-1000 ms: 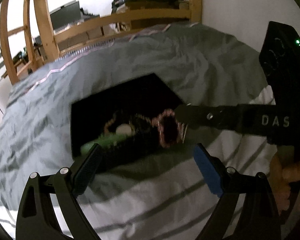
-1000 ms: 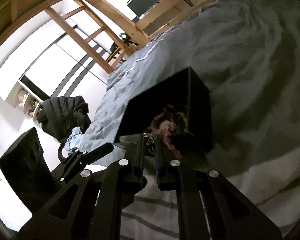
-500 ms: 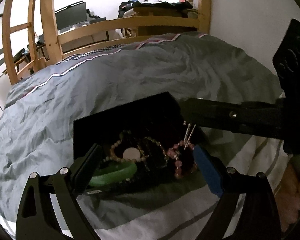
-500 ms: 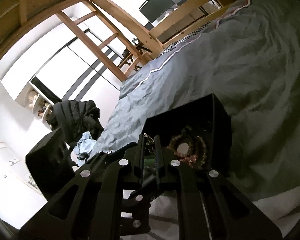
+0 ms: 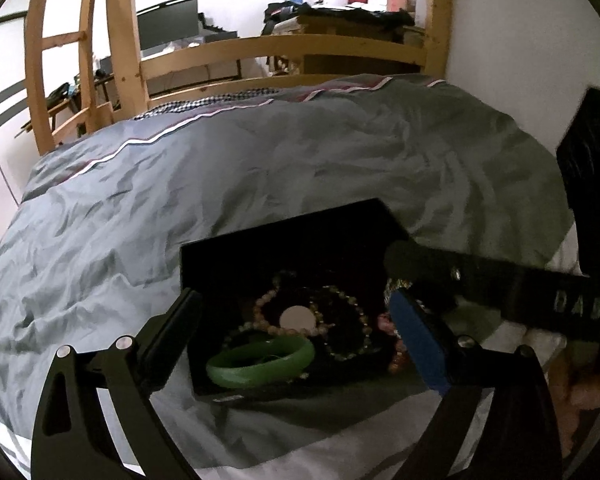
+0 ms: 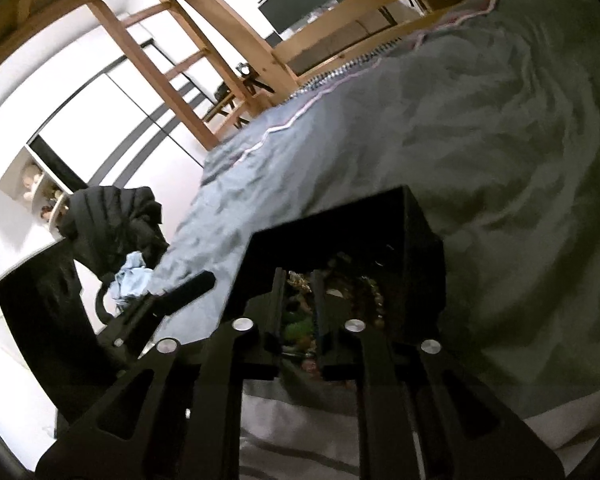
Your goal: Organize jewelry
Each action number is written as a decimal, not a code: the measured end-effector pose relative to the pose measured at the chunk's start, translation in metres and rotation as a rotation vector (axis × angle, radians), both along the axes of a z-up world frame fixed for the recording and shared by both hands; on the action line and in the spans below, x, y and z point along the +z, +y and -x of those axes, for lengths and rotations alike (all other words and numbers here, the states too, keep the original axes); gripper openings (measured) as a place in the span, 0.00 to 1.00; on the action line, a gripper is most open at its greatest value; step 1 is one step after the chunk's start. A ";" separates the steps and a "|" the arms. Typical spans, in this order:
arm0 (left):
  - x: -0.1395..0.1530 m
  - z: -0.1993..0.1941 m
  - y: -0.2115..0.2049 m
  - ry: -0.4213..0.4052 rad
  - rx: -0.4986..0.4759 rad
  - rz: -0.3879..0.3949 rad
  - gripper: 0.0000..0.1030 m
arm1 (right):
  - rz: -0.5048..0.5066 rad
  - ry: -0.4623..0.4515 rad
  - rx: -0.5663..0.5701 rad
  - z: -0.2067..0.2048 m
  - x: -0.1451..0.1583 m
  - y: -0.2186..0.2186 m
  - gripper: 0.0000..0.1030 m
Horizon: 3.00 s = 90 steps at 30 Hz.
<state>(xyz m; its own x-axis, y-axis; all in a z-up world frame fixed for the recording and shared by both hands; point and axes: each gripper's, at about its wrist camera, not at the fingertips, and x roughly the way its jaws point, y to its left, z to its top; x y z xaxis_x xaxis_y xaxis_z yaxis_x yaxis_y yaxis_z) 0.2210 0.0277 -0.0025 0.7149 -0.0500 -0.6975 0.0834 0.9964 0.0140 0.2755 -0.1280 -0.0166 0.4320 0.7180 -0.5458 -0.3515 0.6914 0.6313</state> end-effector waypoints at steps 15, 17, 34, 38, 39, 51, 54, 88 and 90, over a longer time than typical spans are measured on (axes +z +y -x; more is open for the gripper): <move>0.007 0.002 0.018 -0.010 0.080 0.015 0.91 | 0.001 -0.091 -0.068 0.011 0.014 -0.009 0.90; 0.009 0.004 0.021 -0.009 0.091 0.021 0.91 | 0.007 -0.105 -0.083 0.014 0.018 -0.011 0.92; 0.038 0.051 0.031 -0.016 0.134 0.014 0.92 | 0.212 -0.239 -0.175 0.070 0.066 -0.029 0.96; 0.048 0.070 0.027 -0.030 0.125 -0.013 0.93 | 0.287 -0.240 -0.168 0.092 0.071 -0.027 0.96; 0.050 0.074 0.027 -0.034 0.125 -0.019 0.93 | 0.303 -0.238 -0.166 0.098 0.071 -0.026 0.96; 0.047 0.122 0.027 -0.002 0.109 -0.065 0.94 | 0.404 -0.245 -0.158 0.149 0.085 -0.023 0.96; 0.047 0.136 0.028 0.004 0.115 -0.065 0.94 | 0.431 -0.253 -0.155 0.163 0.083 -0.023 0.96; 0.032 0.137 0.023 0.039 0.140 -0.106 0.94 | 0.407 -0.225 -0.150 0.167 0.077 -0.024 0.96; 0.031 0.136 0.026 0.052 0.125 -0.069 0.94 | 0.405 -0.226 -0.153 0.166 0.078 -0.024 0.96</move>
<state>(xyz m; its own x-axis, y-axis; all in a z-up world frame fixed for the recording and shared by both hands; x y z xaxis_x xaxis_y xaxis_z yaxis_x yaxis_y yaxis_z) 0.0850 0.0532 0.0288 0.6752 0.0867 -0.7325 -0.0388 0.9959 0.0821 0.1091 -0.1523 0.0612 0.6564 0.3863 -0.6480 -0.3237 0.9201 0.2206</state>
